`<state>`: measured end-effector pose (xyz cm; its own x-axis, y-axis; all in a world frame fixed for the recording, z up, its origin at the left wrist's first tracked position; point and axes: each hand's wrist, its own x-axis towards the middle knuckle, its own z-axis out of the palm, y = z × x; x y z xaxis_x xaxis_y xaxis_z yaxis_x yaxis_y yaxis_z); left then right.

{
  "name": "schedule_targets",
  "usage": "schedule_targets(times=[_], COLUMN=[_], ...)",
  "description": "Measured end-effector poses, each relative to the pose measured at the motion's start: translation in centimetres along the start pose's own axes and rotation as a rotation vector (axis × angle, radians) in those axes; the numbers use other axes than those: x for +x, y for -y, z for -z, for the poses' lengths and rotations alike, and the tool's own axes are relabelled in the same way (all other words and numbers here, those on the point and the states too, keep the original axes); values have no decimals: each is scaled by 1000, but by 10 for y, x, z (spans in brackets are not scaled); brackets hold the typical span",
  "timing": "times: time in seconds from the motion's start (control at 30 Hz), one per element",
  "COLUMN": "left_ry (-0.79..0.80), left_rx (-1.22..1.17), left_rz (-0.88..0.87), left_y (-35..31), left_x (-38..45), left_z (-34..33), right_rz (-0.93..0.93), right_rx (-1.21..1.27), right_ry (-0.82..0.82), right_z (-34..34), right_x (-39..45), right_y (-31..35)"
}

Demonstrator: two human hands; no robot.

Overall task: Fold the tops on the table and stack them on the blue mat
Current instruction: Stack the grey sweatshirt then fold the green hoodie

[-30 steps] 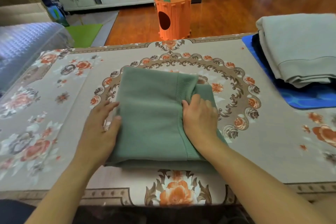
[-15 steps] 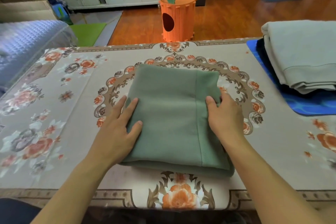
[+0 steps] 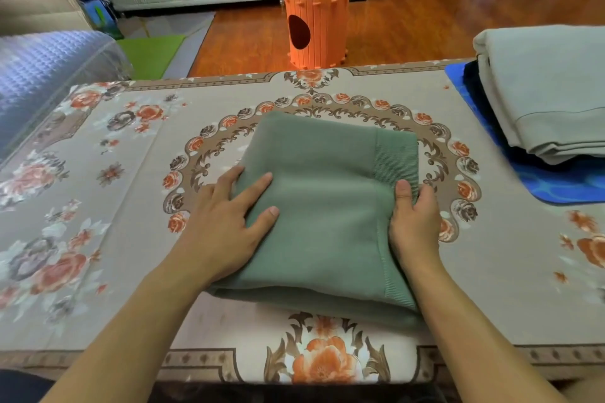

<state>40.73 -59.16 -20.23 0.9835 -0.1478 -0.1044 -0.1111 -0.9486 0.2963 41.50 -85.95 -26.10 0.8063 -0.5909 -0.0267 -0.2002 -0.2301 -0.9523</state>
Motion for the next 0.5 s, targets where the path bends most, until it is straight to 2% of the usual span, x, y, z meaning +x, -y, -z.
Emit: schedule_targets(times=[0.13,0.23,0.3,0.4,0.43,0.5], left_ry=[-60,-109,-71,-52,-50,-45], left_rx=[224,239,211,336,349,351], left_rz=[-89,-156,-155,-155,-146,-137], left_y=[-3,-15,-25,-28,-27,-27], left_x=[21,50,57,51,52,54], left_z=[12,13,-7,-37,-40,-37], right_rz=[-5,113,179,217,220,319], right_rx=[-171,-360,-556,-938,-1027,-1088], right_ry=[123,88,87,252,262,143], right_z=[7,16,19,21,23,24], right_x=[4,4,1,0,3,12], right_y=[8,25,27,18,22,46])
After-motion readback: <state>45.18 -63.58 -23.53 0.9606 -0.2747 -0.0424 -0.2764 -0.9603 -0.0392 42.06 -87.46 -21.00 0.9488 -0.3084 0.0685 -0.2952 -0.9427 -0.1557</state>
